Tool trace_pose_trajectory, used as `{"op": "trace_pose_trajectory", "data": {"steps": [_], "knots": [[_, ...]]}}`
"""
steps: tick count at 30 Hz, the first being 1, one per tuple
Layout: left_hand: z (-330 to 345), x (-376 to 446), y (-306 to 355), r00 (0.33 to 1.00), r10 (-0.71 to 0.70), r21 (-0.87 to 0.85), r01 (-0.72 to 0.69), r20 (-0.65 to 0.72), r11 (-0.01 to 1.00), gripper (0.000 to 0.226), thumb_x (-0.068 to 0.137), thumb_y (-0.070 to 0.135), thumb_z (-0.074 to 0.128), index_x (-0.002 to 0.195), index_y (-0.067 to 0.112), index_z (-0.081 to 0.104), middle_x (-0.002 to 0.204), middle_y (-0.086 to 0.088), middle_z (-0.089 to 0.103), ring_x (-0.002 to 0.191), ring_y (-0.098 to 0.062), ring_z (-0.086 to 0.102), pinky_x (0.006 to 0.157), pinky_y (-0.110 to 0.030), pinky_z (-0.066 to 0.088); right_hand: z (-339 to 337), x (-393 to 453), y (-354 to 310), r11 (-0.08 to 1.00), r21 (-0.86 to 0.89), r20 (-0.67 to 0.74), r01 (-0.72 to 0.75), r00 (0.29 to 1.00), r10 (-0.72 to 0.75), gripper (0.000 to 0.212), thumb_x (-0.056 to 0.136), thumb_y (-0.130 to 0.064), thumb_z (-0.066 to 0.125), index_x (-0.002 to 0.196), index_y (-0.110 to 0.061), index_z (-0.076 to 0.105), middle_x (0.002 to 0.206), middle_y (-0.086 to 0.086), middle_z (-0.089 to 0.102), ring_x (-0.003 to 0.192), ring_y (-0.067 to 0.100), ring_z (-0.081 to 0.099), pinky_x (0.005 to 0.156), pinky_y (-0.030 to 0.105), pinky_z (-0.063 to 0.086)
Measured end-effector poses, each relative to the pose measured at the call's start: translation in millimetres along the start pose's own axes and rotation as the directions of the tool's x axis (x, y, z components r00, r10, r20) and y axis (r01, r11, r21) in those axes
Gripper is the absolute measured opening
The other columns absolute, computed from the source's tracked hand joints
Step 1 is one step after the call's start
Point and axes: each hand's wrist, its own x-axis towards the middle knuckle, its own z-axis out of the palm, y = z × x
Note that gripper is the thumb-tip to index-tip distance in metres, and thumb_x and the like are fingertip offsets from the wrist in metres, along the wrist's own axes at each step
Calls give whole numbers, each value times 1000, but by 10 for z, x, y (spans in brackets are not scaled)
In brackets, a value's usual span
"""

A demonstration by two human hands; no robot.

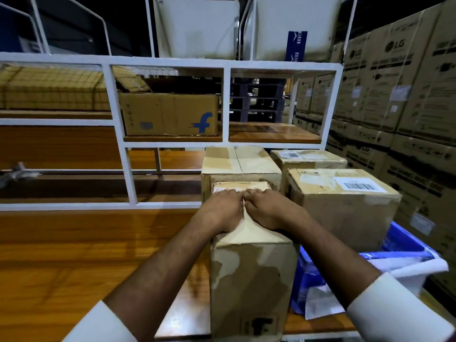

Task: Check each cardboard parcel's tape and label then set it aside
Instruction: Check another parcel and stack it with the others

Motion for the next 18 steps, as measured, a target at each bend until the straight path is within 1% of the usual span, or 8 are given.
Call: {"op": "trace_pose_trajectory", "data": {"steps": [3, 6, 7, 10, 12, 15, 16, 18], "knots": [[-6, -26, -11, 1000, 0, 2, 0, 0, 1000, 43, 105, 24, 29, 147, 18, 40, 149, -9, 44, 133, -27, 42, 105, -36, 32, -9, -41, -27, 1000, 5, -10, 4, 1000, -4, 47, 106, -25, 25, 149, -9, 37, 155, 13, 37, 138, 27, 38, 109, 31, 26], [-75, -78, 16, 1000, -16, -18, 16, 26, 1000, 44, 106, 27, 29, 147, 16, 40, 151, -8, 43, 136, -25, 41, 109, -36, 31, -47, -77, -1, 1000, 0, 9, 10, 1000, -10, 51, 106, -32, 23, 153, -14, 31, 159, 8, 32, 143, 25, 34, 116, 34, 26], [-93, -111, 24, 999, -28, -30, 29, 28, 999, 43, 106, 27, 30, 146, 15, 41, 150, -8, 44, 136, -24, 40, 110, -36, 32, -52, -97, 33, 1000, -3, 9, -8, 1000, 8, 51, 106, -34, 23, 152, -15, 34, 158, 7, 35, 141, 26, 36, 116, 37, 29], [-115, -229, -23, 998, -66, -58, 67, 9, 996, 42, 106, 28, 32, 144, 13, 44, 149, -7, 45, 136, -23, 40, 110, -37, 32, -80, -176, 143, 995, -28, -9, -94, 996, 94, 46, 105, -37, 27, 140, -16, 48, 145, 7, 50, 129, 26, 49, 108, 43, 40], [-102, -299, -75, 997, -76, -101, 76, 4, 992, 42, 106, 29, 33, 144, 14, 44, 150, -6, 44, 136, -23, 40, 110, -37, 32, -58, -250, 158, 994, 12, -17, -108, 994, 108, 46, 105, -36, 28, 142, -15, 46, 147, 6, 48, 132, 24, 47, 110, 41, 38], [-98, -355, -99, 997, -74, -137, 76, 19, 988, 42, 107, 30, 32, 145, 17, 43, 152, -2, 40, 137, -21, 37, 111, -37, 30, -23, -331, 129, 997, 38, -24, -74, 997, 75, 50, 107, -34, 24, 151, -12, 33, 157, 7, 34, 143, 23, 33, 115, 36, 28], [-111, -356, -90, 997, -73, -127, 75, 24, 989, 42, 107, 30, 32, 145, 17, 43, 152, -3, 41, 137, -21, 38, 111, -37, 31, -30, -339, 125, 996, 39, -22, -74, 997, 75, 51, 107, -33, 24, 152, -11, 33, 158, 7, 33, 144, 23, 32, 115, 35, 27], [-140, -370, -55, 997, -74, -102, 78, 39, 992, 41, 107, 30, 31, 143, 15, 43, 149, -4, 43, 134, -22, 41, 108, -37, 34, -52, -353, 119, 995, 49, -26, -89, 996, 90, 49, 106, -34, 25, 148, -12, 38, 155, 8, 39, 140, 25, 38, 114, 38, 32]]}}
